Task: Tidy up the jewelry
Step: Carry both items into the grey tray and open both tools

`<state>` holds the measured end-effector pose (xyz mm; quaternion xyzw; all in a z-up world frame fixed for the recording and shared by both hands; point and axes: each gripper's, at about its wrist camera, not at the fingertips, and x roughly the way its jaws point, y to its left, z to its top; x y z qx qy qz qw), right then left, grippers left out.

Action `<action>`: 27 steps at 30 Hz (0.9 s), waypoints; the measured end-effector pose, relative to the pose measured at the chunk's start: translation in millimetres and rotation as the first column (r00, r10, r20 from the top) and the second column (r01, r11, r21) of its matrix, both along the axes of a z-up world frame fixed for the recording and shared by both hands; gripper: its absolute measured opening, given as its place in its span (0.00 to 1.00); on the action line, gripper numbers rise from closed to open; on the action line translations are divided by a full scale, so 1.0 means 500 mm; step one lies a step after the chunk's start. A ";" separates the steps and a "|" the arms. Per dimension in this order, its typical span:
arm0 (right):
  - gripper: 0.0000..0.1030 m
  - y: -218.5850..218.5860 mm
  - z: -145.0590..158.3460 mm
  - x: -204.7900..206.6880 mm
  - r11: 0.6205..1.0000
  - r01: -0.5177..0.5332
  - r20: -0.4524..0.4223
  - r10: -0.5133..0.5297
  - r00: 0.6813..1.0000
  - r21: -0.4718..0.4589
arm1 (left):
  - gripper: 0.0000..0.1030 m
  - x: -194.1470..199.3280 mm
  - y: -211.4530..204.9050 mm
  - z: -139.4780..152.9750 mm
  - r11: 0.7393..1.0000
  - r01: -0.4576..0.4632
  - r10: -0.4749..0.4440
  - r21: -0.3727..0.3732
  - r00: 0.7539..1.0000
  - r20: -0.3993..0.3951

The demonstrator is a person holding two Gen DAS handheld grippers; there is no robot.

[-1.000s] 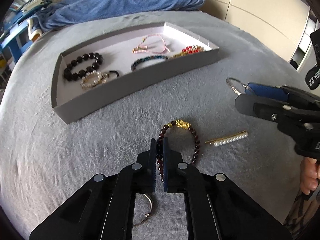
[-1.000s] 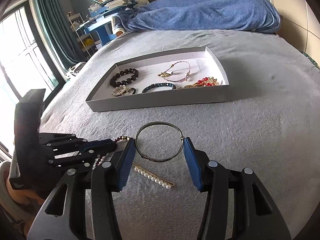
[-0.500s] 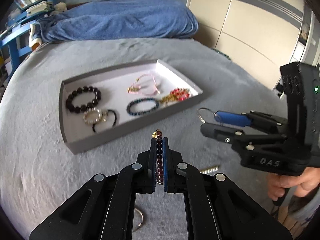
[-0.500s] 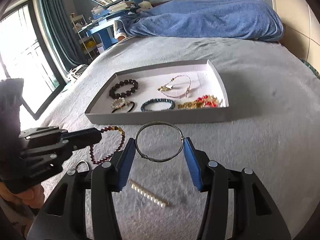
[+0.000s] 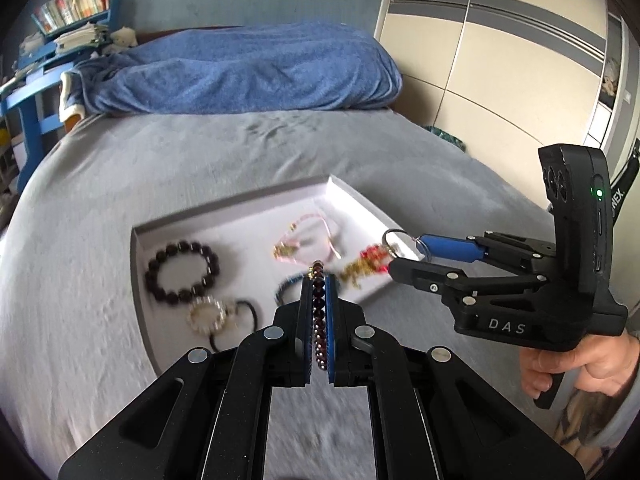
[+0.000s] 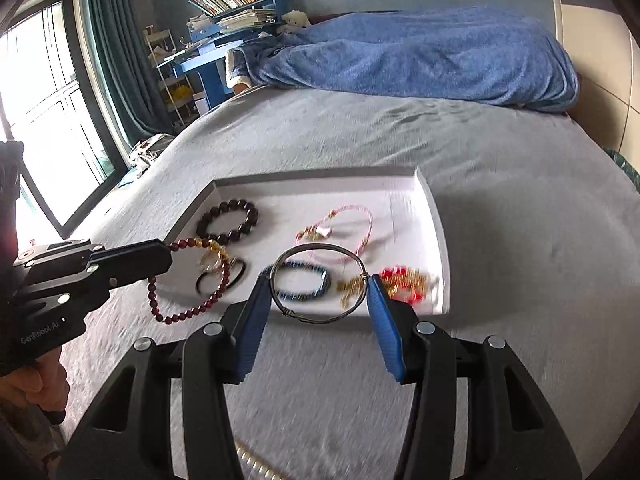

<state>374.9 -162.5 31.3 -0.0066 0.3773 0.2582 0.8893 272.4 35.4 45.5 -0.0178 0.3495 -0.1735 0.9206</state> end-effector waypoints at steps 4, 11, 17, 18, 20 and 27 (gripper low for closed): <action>0.48 0.016 -0.004 0.041 1.000 -0.003 0.004 0.003 1.000 -0.006 | 0.06 0.049 0.013 0.000 1.000 -0.013 0.013 -0.006 1.000 0.007; 0.48 0.037 -0.032 0.123 0.999 -0.001 0.001 0.001 1.000 -0.043 | 0.06 0.130 0.038 -0.019 0.998 -0.041 0.041 -0.046 0.999 -0.021; 0.48 0.045 -0.077 0.190 0.998 0.008 -0.042 -0.011 0.999 -0.070 | 0.06 0.175 0.043 -0.048 0.997 -0.051 0.048 -0.060 0.998 -0.048; 0.48 0.046 -0.082 0.195 0.997 0.007 -0.047 -0.010 0.999 -0.072 | 0.06 0.179 0.042 -0.051 0.997 -0.050 0.047 -0.061 0.998 -0.050; 0.48 0.050 -0.093 0.208 0.997 -0.009 -0.069 0.004 0.998 -0.076 | 0.06 0.194 0.037 -0.060 0.997 -0.047 0.044 -0.054 0.998 -0.053; 0.48 0.044 -0.123 0.238 0.993 0.009 -0.103 -0.021 0.995 -0.114 | 0.06 0.232 0.016 -0.107 0.999 -0.041 0.038 -0.021 0.992 -0.117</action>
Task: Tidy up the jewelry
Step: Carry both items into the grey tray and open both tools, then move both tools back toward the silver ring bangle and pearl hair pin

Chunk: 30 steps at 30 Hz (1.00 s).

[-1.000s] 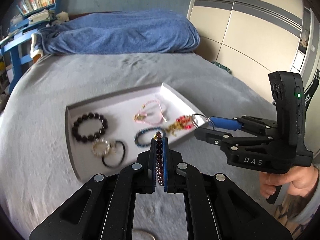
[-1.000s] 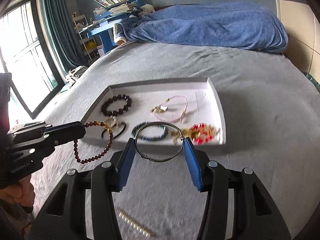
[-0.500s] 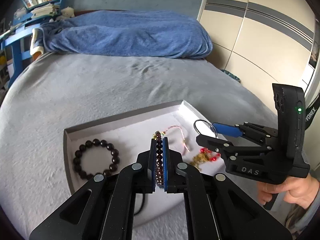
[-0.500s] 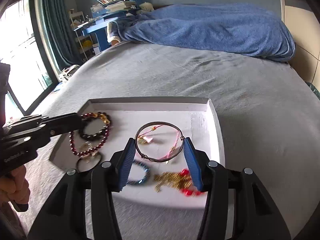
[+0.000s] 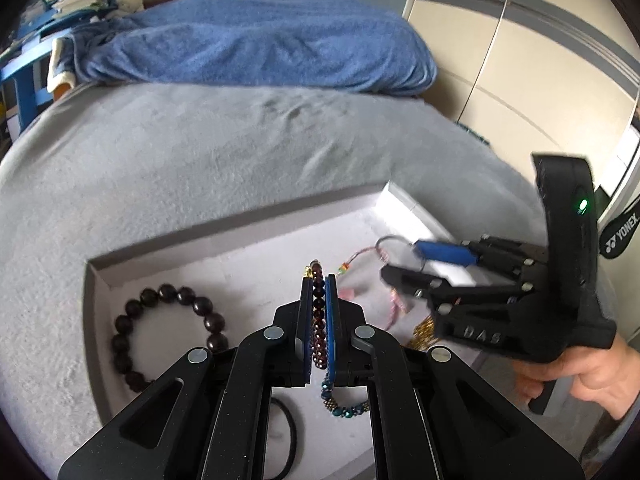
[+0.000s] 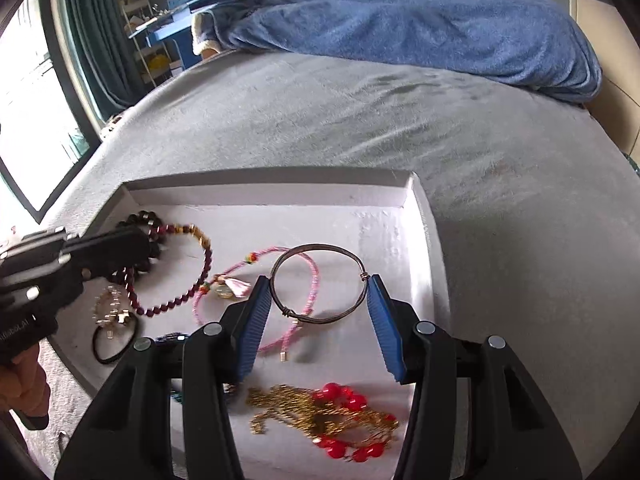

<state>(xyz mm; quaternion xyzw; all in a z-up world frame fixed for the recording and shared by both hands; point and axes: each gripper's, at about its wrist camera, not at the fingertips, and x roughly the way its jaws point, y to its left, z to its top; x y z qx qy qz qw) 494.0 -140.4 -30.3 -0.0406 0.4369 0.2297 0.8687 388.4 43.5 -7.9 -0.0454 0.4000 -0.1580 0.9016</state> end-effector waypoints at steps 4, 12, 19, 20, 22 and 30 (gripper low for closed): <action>0.48 -0.001 -0.011 0.007 1.000 0.006 0.002 -0.006 1.000 -0.018 | 0.06 0.009 0.000 -0.030 0.999 -0.023 0.025 0.041 0.999 -0.048; 0.49 0.008 -0.013 0.003 0.999 -0.005 0.012 0.006 1.000 -0.051 | 0.10 0.002 -0.003 -0.041 0.997 -0.018 0.024 0.068 0.997 -0.076; 0.64 0.008 -0.002 -0.003 0.999 -0.015 0.030 0.016 0.999 -0.032 | 0.37 -0.009 -0.004 -0.027 0.995 -0.040 0.042 0.087 0.999 -0.026; 0.65 0.008 0.001 -0.004 0.999 -0.016 0.031 0.017 0.999 -0.029 | 0.42 -0.012 -0.004 -0.023 0.995 -0.043 0.045 0.092 0.999 -0.017; 0.66 0.006 0.009 -0.007 1.000 -0.014 0.037 0.015 0.999 -0.019 | 0.55 -0.016 -0.005 -0.012 0.994 -0.054 0.054 0.091 0.999 0.003; 0.75 -0.005 0.060 -0.044 0.999 -0.004 0.084 0.000 0.996 0.042 | 0.81 -0.057 0.002 0.037 0.989 -0.110 0.100 0.099 0.990 0.102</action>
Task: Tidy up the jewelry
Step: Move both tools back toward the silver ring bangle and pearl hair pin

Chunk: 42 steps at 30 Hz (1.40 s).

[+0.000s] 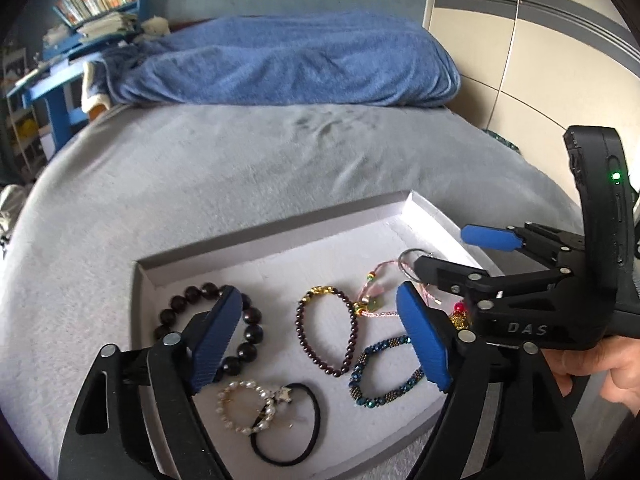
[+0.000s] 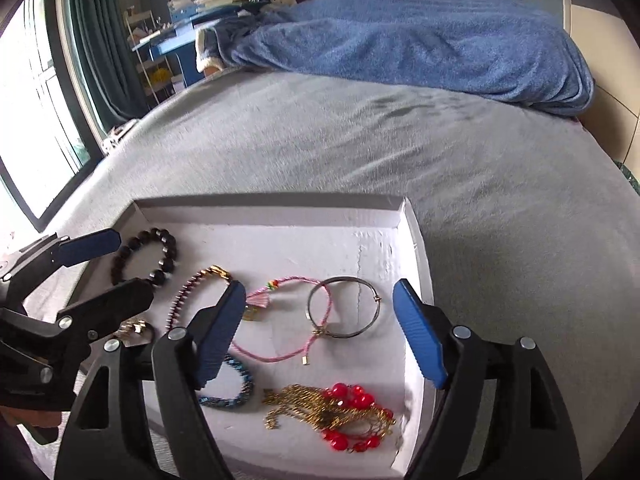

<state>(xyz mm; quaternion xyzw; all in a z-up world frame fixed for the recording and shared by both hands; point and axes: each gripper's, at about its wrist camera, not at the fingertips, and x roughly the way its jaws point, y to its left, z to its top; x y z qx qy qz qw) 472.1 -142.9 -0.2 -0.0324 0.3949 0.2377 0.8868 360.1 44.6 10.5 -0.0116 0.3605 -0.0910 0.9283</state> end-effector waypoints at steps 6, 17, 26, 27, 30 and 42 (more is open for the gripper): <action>0.79 -0.007 0.030 -0.050 1.000 -0.001 0.022 0.000 1.000 0.024 | 0.87 -0.052 0.015 0.018 0.998 -0.042 0.041 0.043 0.999 0.018; 0.84 -0.024 0.054 -0.155 0.999 -0.003 0.026 0.001 1.000 0.051 | 0.88 -0.182 0.062 0.032 0.994 -0.105 0.104 0.037 0.994 0.017; 0.84 -0.043 0.035 -0.230 0.998 0.003 -0.016 -0.002 1.000 0.063 | 0.88 -0.283 0.061 -0.002 0.993 -0.112 0.114 0.040 0.991 -0.075; 0.84 -0.046 0.030 -0.240 0.998 0.002 -0.021 -0.001 1.000 0.056 | 0.88 -0.296 0.056 -0.009 0.993 -0.106 0.110 0.048 0.990 -0.089; 0.84 -0.053 0.025 -0.255 0.999 0.005 -0.032 -0.004 0.999 0.053 | 0.88 -0.324 0.047 -0.026 0.993 -0.097 0.104 0.061 0.988 -0.118; 0.84 -0.052 -0.009 -0.341 1.000 -0.013 -0.075 0.015 0.997 0.028 | 0.88 -0.386 0.016 -0.086 0.989 -0.056 0.084 0.136 0.974 -0.209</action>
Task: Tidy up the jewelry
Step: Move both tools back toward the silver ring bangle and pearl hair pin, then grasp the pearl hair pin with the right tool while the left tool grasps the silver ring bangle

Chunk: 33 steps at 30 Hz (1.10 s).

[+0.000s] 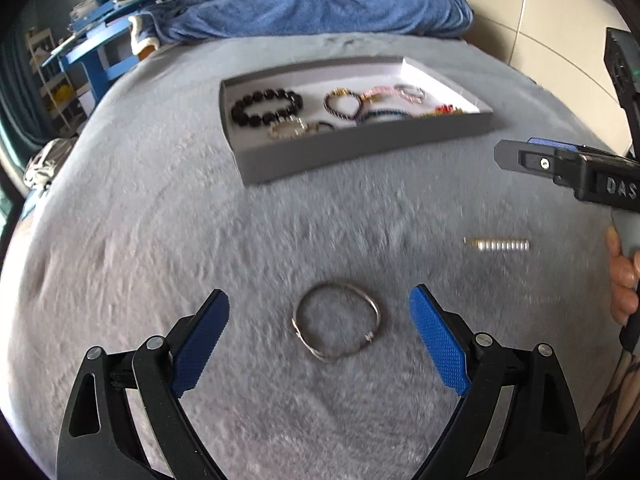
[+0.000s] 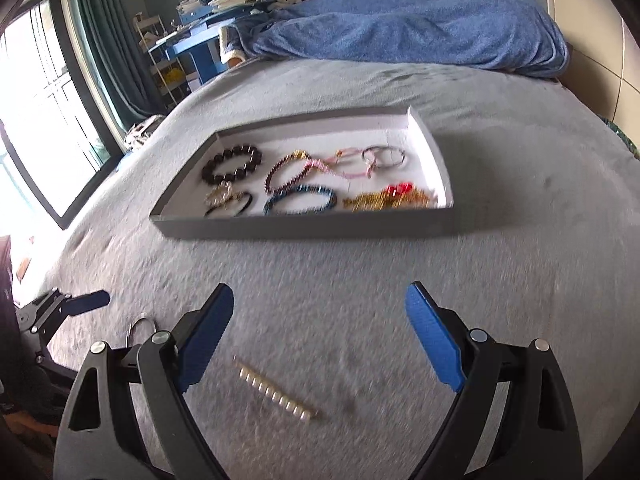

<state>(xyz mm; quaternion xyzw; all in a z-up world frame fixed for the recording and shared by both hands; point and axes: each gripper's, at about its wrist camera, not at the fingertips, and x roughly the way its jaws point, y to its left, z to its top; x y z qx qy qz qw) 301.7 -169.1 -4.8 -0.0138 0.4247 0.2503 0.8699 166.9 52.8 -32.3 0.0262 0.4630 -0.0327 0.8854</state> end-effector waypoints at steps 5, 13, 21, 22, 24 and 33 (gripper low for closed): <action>0.82 0.031 -0.025 -0.054 0.992 -0.078 0.008 0.080 0.997 -0.097 | 0.77 0.003 -0.008 -0.019 0.999 0.031 -0.031 -0.010 0.999 -0.042; 0.72 0.045 -0.074 -0.064 0.975 -0.125 -0.048 0.118 0.992 -0.185 | 0.52 0.003 0.001 -0.024 0.999 0.014 -0.016 -0.034 0.998 -0.059; 0.24 0.073 -0.073 -0.084 0.956 -0.181 -0.007 0.184 0.983 -0.230 | 0.49 0.003 -0.001 -0.018 0.999 0.017 -0.018 -0.034 0.999 -0.041; 0.20 0.074 -0.072 -0.083 0.957 -0.179 -0.004 0.183 0.983 -0.226 | 0.49 0.004 -0.001 -0.016 0.999 0.017 -0.018 -0.038 0.999 -0.037; 0.09 0.067 -0.070 -0.073 0.966 -0.143 -0.003 0.146 0.989 -0.214 | 0.49 0.006 -0.001 -0.015 0.999 0.017 -0.019 -0.043 0.999 -0.033; 0.07 0.036 -0.071 -0.042 0.991 -0.061 -0.062 0.054 0.997 -0.120 | 0.49 0.018 -0.009 -0.025 0.999 0.026 -0.027 -0.046 0.999 -0.035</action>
